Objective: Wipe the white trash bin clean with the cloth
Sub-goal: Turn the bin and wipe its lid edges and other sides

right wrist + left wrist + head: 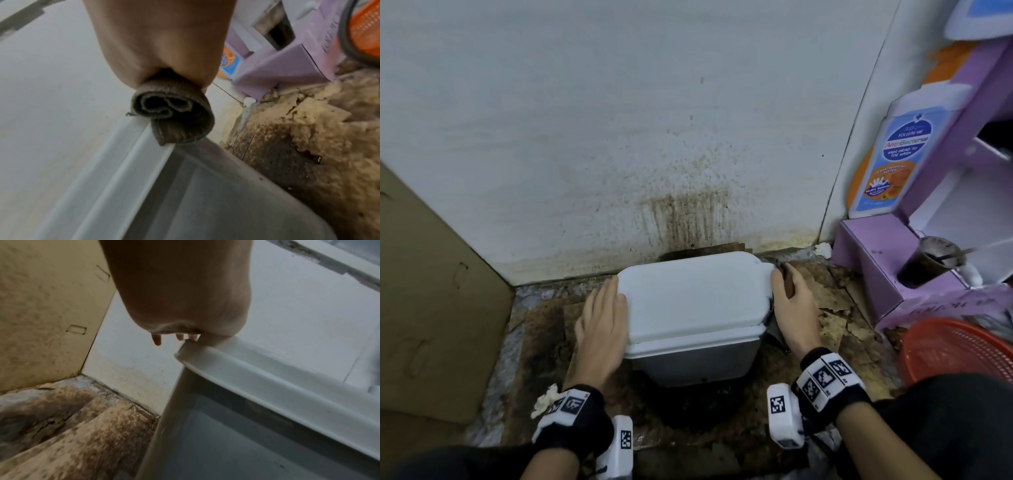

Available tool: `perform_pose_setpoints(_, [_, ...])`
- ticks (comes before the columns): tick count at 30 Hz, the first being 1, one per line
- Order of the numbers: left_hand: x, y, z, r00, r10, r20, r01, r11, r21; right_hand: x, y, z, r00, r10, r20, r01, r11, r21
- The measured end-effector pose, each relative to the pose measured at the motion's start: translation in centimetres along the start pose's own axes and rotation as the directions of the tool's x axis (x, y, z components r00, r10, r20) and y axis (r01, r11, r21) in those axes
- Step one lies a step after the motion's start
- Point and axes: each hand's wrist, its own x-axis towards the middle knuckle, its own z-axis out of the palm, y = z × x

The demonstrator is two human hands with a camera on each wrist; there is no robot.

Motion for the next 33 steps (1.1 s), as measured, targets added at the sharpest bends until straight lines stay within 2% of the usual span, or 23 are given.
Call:
perform_pose_setpoints(2, [0.0,0.7,-0.7,0.999,0.039,-0.023,-0.036,0.992,0.124,0.1,0.0,-0.1,0.998,0.049,-0.026,-0.046,0.994,0.096])
perform_pose_setpoints(5, [0.2,3.6,-1.9,0.991,0.122,-0.059,-0.114,0.985,0.128,0.2,0.4,0.2,0.994,0.095,-0.053,-0.082,0.975,0.205])
perform_pose_setpoints(9, [-0.4,8.6,-1.5,0.946,0.319,0.065,-0.325,0.928,0.18,0.1,0.2,1.5,0.997,0.074,-0.016,-0.069,0.974,0.217])
perform_pose_setpoints(11, [-0.7,10.4,-0.6,0.937,0.342,0.077,-0.35,0.928,0.127,-0.3,-0.4,2.4,0.998,0.065,0.021,-0.068,0.967,0.245])
perform_pose_setpoints(14, [-0.7,11.9,0.4,0.95,0.31,0.049,-0.313,0.943,0.115,-1.1,-1.9,3.8,0.994,0.052,0.095,-0.082,0.932,0.352])
perform_pose_setpoints(18, [0.2,12.2,0.1,0.964,0.266,-0.012,-0.257,0.94,0.224,-1.9,-3.9,5.4,0.976,0.033,0.216,-0.132,0.876,0.463])
perform_pose_setpoints(20, [0.4,11.9,-0.6,0.975,0.215,-0.056,-0.193,0.944,0.267,-2.1,-4.7,6.2,0.957,0.019,0.29,-0.166,0.854,0.493])
perform_pose_setpoints(22, [0.6,11.6,-1.2,0.981,0.169,-0.091,-0.139,0.952,0.274,-2.5,-5.5,7.0,0.942,-0.03,0.334,-0.144,0.864,0.483])
perform_pose_setpoints(26, [1.2,9.9,-2.4,0.983,0.11,-0.146,-0.07,0.964,0.255,-3.4,-6.4,9.2,0.911,-0.172,0.375,0.008,0.916,0.401])
perform_pose_setpoints(28, [1.7,8.9,-3.2,0.978,0.123,-0.17,-0.075,0.961,0.267,-3.6,-6.2,10.1,0.906,-0.166,0.389,-0.013,0.908,0.418])
perform_pose_setpoints(31, [2.2,7.5,-4.5,0.976,0.151,-0.154,-0.102,0.951,0.292,-3.5,-5.5,11.1,0.938,-0.066,0.341,-0.124,0.853,0.506])
perform_pose_setpoints(33, [2.4,6.8,-5.0,0.975,0.169,-0.148,-0.116,0.943,0.313,-3.4,-5.4,11.8,0.959,-0.037,0.279,-0.121,0.841,0.528])
